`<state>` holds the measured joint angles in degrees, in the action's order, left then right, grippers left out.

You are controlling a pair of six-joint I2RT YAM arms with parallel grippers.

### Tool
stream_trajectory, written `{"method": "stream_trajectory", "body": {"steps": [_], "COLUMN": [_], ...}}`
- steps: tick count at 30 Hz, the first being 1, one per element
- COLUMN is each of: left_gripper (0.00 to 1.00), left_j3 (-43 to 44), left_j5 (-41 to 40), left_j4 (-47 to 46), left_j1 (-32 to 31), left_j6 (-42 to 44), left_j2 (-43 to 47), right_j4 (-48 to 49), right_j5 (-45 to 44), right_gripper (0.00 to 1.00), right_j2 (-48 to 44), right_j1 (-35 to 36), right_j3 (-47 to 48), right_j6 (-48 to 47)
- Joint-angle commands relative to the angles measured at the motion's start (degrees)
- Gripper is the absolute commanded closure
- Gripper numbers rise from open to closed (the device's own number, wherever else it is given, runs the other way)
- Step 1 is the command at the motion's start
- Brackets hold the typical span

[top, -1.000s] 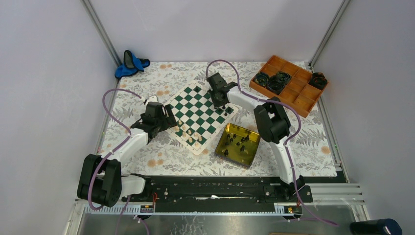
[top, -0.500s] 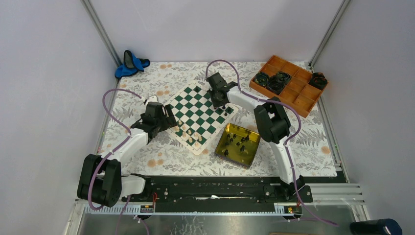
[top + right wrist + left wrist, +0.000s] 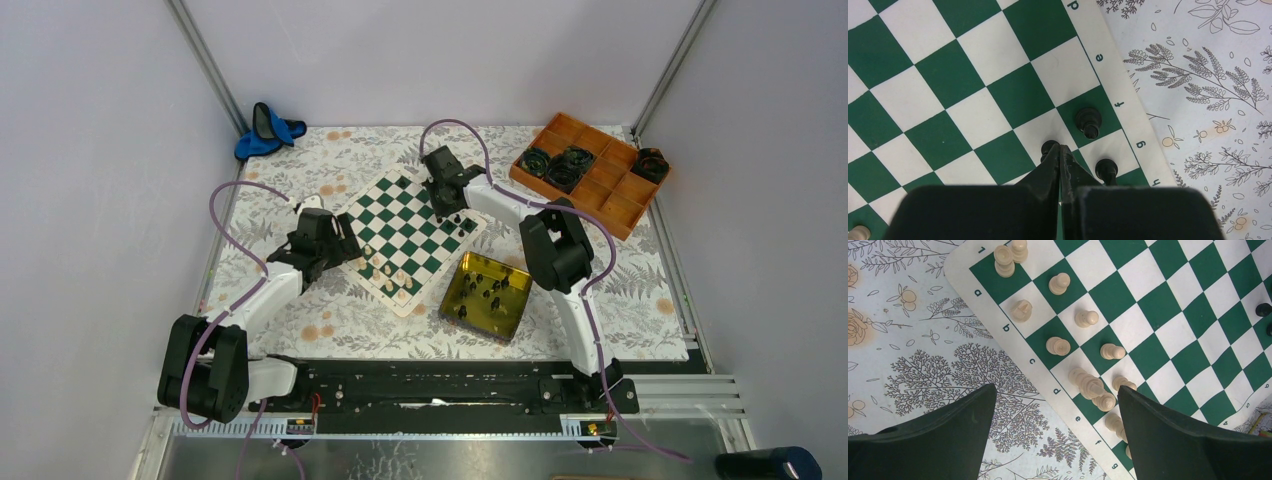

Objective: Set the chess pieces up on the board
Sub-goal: Adjust the chess piece on the chessboard.

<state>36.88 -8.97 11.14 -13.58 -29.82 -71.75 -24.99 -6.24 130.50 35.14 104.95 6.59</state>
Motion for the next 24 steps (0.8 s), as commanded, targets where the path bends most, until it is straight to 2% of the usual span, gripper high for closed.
{"method": "stream_trajectory", "body": {"steps": [1,24], "left_gripper": [0.01,0.01], "left_j3": [1.4,1.5], "left_j5": [0.4,0.4], "left_j4": [-3.0,-3.0], "left_j1": [-0.5,-0.6], "left_j6": [0.9,0.8], "left_j2": [-0.6,-0.9], "right_j4": [-0.6,-0.9], "right_j5": [0.9,-3.5], "right_gripper": [0.99,0.98], "right_j2": [-0.8,-0.6], "right_j1": [0.1,0.1], "right_j3": [2.5,1.9], "right_j6": [0.8,0.1]}}
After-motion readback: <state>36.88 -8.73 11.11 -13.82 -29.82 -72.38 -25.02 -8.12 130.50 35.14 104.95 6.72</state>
